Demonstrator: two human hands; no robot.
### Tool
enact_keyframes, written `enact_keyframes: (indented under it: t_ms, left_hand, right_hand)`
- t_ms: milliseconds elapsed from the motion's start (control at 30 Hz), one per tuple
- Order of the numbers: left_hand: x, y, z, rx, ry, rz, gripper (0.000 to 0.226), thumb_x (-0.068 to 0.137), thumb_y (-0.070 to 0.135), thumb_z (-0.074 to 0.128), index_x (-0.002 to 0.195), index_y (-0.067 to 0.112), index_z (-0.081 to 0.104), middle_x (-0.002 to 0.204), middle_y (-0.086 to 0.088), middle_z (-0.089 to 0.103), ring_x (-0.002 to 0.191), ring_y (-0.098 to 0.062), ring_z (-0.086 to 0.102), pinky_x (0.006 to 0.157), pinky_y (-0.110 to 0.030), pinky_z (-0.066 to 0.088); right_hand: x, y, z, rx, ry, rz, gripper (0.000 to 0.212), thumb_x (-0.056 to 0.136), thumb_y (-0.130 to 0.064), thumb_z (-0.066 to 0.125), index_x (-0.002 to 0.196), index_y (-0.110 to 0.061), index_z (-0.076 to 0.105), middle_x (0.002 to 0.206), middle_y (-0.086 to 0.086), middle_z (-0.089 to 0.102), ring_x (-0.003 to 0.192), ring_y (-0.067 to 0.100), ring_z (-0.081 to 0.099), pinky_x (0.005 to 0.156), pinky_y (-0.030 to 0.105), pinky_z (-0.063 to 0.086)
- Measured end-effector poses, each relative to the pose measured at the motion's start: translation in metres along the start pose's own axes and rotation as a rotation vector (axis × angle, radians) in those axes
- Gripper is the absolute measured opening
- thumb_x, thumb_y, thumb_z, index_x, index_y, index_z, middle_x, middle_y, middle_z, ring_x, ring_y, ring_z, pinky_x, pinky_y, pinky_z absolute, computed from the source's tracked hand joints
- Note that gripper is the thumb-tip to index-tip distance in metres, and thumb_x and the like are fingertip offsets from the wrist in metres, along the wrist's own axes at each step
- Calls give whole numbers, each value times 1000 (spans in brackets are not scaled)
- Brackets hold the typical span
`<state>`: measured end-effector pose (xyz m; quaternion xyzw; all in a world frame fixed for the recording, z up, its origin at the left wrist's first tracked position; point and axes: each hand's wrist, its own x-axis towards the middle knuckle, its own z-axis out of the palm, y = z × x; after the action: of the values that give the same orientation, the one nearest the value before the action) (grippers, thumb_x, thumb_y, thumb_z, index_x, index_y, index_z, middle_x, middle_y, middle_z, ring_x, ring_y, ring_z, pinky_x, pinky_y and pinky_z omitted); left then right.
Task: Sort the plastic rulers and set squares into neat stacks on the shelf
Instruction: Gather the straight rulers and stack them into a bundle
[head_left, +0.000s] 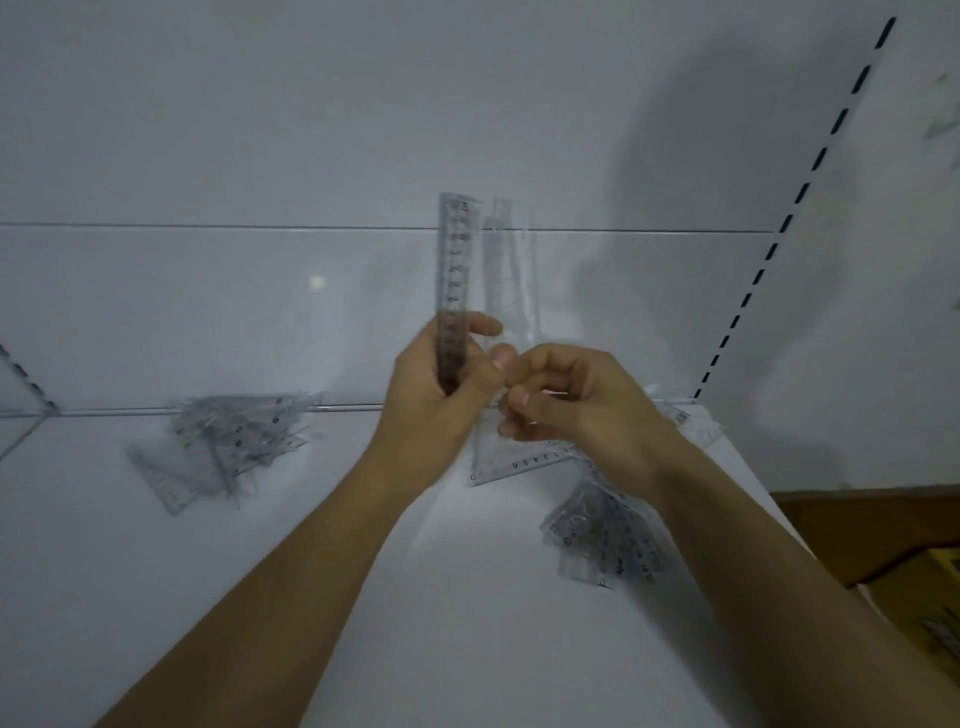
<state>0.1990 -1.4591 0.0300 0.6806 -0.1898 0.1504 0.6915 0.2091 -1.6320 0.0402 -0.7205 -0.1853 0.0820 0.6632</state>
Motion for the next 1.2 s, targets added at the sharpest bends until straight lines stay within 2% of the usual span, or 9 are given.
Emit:
enact_keyframes:
  t_ms: [100,167,267,433,567,667,867,1033,1200]
  left_hand:
    - [-1,-3,7,64,35,-32,2,97,14,62,96,14,60,71,1,57,59,-10,52,53,-18,42]
    - [0,-5,5,60,89,-80,11,100,13,57,91,19,58,73,8,56,59,-7,50,54,-19,42]
    - [2,-7,0,-37,113,-120,14,105,15,46,93,20,50,78,4,53,61,-8,46,55,-22,40]
    - [5,-6,-1,-48,111,-78,12,109,10,32,107,12,44,77,-13,53,64,-14,52,60,-26,46]
    - [5,-7,-1,-87,74,-117,15,109,15,34,111,13,48,77,-6,54,69,-21,58,70,-37,54]
    - [4,-1,1,-134,58,-141,13,109,19,36,108,18,48,81,-6,54,60,-24,57,58,-38,54]
    - [5,-1,-3,-162,42,-145,28,99,40,41,110,19,57,78,-1,41,52,-11,32,43,-22,26]
    - [5,1,-4,-281,47,-166,48,95,57,31,95,14,53,64,0,34,46,-11,22,44,-19,21]
    - [1,1,1,-272,44,-99,43,98,52,28,93,15,51,61,2,32,45,-11,24,44,-20,24]
  right_hand:
    - [1,2,8,-120,53,-63,9,89,-5,73,95,0,70,82,15,74,68,26,70,69,36,59]
    - [2,5,5,-239,150,-113,5,88,-13,76,89,-10,72,75,5,73,63,21,69,60,30,55]
    - [5,10,-13,-700,200,-139,7,91,-34,72,94,-28,72,83,-8,71,76,11,67,73,33,57]
    - [7,19,-25,-1224,-124,99,52,85,-54,68,129,-26,64,118,-4,63,114,20,54,98,42,48]
    - [7,19,-22,-1144,-120,89,46,85,-46,73,127,-28,66,109,-10,66,107,15,55,97,41,48]
    - [7,18,-23,-1089,-126,96,44,83,-45,77,123,-29,68,106,-10,67,101,12,58,95,40,48]
    - [8,20,-28,-964,-58,56,24,81,-37,81,104,-33,74,94,-15,66,88,4,59,82,26,46]
    - [9,19,-29,-871,72,-45,11,88,-20,75,86,-31,74,80,-15,68,72,-1,59,62,7,42]
    - [7,1,-31,-464,297,-119,10,91,-12,72,85,-21,73,76,-7,71,66,13,63,64,21,52]
